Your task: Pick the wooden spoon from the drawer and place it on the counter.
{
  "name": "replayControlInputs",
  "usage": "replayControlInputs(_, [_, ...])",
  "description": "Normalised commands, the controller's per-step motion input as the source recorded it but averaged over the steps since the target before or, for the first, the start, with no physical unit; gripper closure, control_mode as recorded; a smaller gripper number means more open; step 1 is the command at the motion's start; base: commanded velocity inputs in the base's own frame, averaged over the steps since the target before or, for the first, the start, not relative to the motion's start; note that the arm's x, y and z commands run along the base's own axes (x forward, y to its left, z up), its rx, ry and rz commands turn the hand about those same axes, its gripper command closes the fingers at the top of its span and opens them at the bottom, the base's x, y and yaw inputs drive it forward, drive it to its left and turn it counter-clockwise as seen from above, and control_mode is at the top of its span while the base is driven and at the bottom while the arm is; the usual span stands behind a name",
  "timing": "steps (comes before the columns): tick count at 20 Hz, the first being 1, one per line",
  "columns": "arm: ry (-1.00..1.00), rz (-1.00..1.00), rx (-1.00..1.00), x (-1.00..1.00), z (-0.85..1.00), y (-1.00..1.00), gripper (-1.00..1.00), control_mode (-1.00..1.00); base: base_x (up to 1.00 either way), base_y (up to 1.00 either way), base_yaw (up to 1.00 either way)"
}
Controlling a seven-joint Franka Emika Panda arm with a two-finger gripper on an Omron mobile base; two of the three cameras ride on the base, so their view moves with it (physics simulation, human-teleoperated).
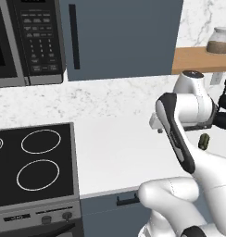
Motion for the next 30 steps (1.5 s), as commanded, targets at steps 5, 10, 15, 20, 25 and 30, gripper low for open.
replayControlInputs(5, [0.00,-0.03,0.00,-0.17,-0.57,0.01,-1.00,-1.00,0.00,0.00,0.00])
replayControlInputs(10, [-0.02,-0.02,0.00,-0.10,-0.50,0.01,-1.00,-1.00,0.00,0.00,0.00])
replayControlInputs(15, [-0.03,0.00,0.00,0.00,-0.33,0.00,-1.00,-1.00,0.00,0.00,0.00])
replayControlInputs(20, [0.00,-0.03,0.00,0.00,-0.34,0.05,-1.00,-1.00,0.00,0.00,0.00])
replayControlInputs(25, [-0.03,-0.05,0.00,0.00,-0.06,0.01,-1.00,1.00,-0.17,0.00,-0.05])
replayControlInputs(30, [0.00,0.00,0.00,0.00,0.00,0.00,-1.00,1.00,-0.52,0.10,-0.20])
